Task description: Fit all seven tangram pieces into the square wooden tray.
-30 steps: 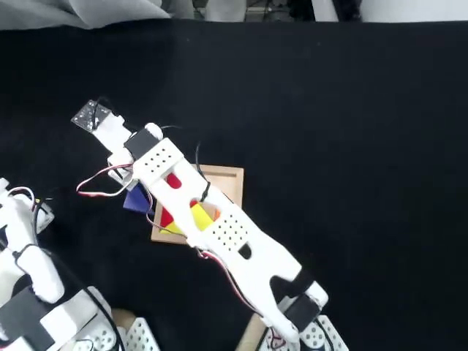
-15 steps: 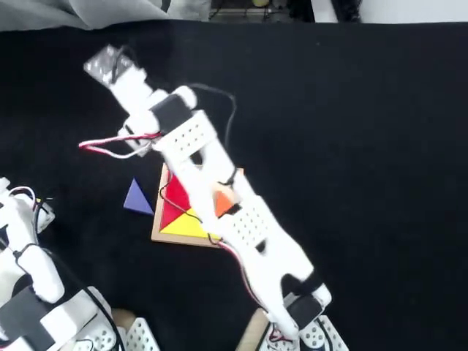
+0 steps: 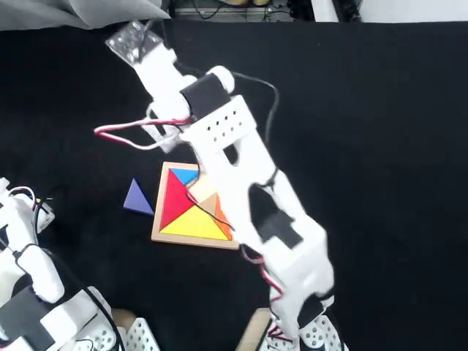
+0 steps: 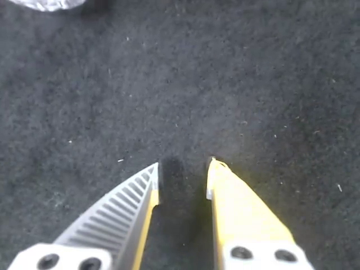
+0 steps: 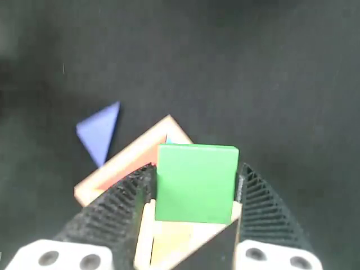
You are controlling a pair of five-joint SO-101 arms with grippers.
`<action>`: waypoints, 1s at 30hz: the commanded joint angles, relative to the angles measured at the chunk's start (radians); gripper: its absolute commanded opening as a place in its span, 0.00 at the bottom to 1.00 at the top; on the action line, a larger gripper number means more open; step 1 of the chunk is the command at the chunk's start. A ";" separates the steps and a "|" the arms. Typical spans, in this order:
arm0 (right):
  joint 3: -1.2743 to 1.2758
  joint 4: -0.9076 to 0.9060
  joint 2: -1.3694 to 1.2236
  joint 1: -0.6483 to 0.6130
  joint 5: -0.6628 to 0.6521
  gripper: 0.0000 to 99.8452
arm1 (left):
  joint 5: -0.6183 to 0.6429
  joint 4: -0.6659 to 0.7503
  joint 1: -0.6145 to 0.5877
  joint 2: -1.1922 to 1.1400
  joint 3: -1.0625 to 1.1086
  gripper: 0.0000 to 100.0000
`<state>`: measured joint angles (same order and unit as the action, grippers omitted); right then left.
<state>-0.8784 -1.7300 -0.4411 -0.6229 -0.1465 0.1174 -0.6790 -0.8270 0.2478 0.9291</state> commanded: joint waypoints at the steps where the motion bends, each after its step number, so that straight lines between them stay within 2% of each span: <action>1: 0.355 0.025 0.226 0.041 0.009 0.20 | -0.005 0.020 0.016 0.034 0.002 0.15; 7: 0.674 0.201 0.282 0.089 0.000 0.20 | -0.005 0.020 0.016 0.034 0.002 0.15; 15: 0.967 0.486 0.282 0.069 -0.028 0.20 | -0.005 0.020 0.016 0.034 0.004 0.15; 19: 1.029 0.571 0.282 0.068 -0.026 0.20 | -0.005 0.021 0.016 0.034 0.004 0.15; 30: 1.036 0.647 0.211 0.014 -0.026 0.20 | -0.006 0.021 0.016 0.034 0.002 0.15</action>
<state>0.1649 -1.1208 -0.2232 -0.5938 -0.1680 0.1174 -0.6790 -0.8270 0.2478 0.9367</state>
